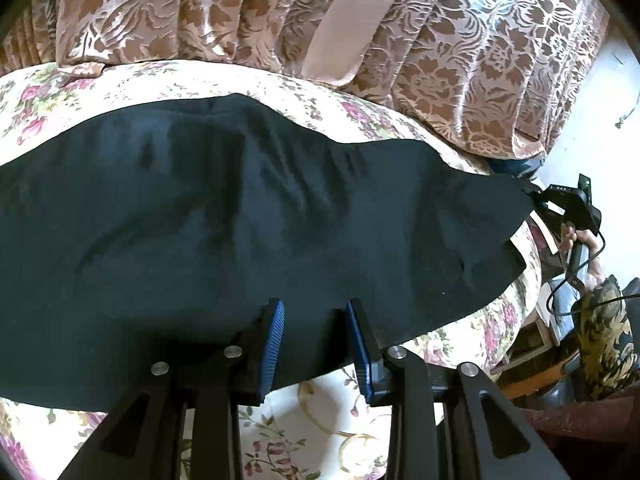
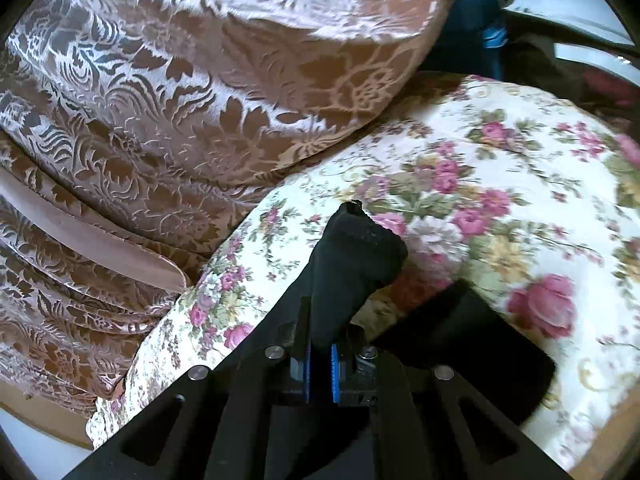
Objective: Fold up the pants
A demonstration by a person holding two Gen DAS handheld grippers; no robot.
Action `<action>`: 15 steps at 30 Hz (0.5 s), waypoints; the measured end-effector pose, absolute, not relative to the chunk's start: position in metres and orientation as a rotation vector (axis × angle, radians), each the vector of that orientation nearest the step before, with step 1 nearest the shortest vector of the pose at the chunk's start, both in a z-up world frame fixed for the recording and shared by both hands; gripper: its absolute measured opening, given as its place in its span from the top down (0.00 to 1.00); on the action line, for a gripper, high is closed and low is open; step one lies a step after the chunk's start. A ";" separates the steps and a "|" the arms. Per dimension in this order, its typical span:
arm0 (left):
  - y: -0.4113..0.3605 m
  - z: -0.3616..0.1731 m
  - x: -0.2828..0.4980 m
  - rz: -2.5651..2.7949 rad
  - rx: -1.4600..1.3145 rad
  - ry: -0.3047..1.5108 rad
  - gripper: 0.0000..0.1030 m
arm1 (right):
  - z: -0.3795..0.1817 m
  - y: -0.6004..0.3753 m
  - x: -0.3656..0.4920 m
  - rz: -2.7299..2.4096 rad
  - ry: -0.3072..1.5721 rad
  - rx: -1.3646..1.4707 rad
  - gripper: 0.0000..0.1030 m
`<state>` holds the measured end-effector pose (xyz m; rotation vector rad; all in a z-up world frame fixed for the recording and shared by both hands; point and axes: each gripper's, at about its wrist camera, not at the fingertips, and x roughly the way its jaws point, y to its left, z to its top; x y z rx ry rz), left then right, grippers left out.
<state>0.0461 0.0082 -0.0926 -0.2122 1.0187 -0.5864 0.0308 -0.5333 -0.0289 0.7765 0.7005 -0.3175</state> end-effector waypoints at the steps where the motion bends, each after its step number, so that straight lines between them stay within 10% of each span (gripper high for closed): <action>1: 0.008 -0.092 0.045 -0.589 -0.213 1.018 0.69 | -0.029 -0.535 0.025 -0.327 0.703 0.780 0.93; 15: -0.001 -0.089 0.040 -0.620 -0.200 1.015 0.69 | -0.079 -0.552 -0.052 -0.409 0.753 0.901 0.93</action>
